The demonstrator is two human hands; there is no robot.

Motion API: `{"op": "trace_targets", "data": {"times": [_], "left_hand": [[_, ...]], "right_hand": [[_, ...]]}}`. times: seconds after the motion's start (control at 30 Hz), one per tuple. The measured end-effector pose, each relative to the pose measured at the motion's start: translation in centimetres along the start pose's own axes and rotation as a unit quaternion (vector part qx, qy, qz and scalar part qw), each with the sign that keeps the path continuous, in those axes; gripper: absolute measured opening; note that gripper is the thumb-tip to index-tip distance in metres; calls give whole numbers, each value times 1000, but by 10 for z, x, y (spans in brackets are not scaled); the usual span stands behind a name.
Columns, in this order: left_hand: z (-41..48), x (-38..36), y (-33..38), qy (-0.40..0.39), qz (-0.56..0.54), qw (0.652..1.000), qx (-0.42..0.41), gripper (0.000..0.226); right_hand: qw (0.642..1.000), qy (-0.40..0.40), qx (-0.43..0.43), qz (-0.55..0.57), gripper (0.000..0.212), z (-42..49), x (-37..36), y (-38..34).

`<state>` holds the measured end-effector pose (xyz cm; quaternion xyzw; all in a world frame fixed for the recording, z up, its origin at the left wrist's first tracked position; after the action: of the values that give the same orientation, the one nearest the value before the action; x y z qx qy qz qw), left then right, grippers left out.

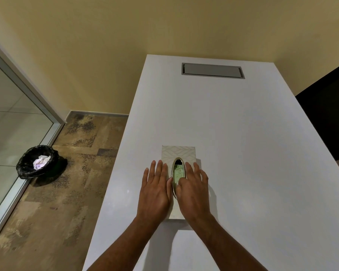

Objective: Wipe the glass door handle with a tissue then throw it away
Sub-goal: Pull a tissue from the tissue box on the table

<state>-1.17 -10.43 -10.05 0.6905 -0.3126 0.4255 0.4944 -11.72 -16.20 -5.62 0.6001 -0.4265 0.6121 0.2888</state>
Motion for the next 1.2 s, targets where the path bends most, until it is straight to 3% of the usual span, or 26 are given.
{"op": "trace_targets", "data": {"times": [0.07,0.23,0.5,0.6,0.73,0.9,1.03,1.2], "left_hand": [[0,0,-1,0,6,1000,0,69],[0,1,1,7,2,1000,-5,72],[-1,2,1,20,-1,1000,-3,74],[-1,2,0,26,1,1000,-6,72],[-1,1,0,35,7,999,-9,69],[0,-2,-3,32,15,999,-3,65],[0,-3,-3,27,15,1000,1,63],[-2,2,2,27,11,1000,-2,69]], "right_hand": [[999,22,18,24,41,-1,1,2],[991,84,43,98,10,-13,0,12],[965,162,44,200,25,-24,3,21],[963,147,25,224,27,-26,-2,24],[981,88,17,170,20,-24,-9,22],[983,100,22,151,6,-17,-4,12],[968,123,4,219,8,-17,3,13],[926,94,-39,364,8,-20,8,20]]}}
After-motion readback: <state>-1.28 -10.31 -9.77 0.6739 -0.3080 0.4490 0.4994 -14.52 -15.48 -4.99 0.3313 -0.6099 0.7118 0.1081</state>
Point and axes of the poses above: each hand's wrist, its own z-axis towards the middle knuckle, its own x-axis out of the back of the hand, y = z × x, the point moved 5 cm from there along z, towards the middle knuckle, and after that the axes turned 10 degrees about -y, right-handed, at the moved point
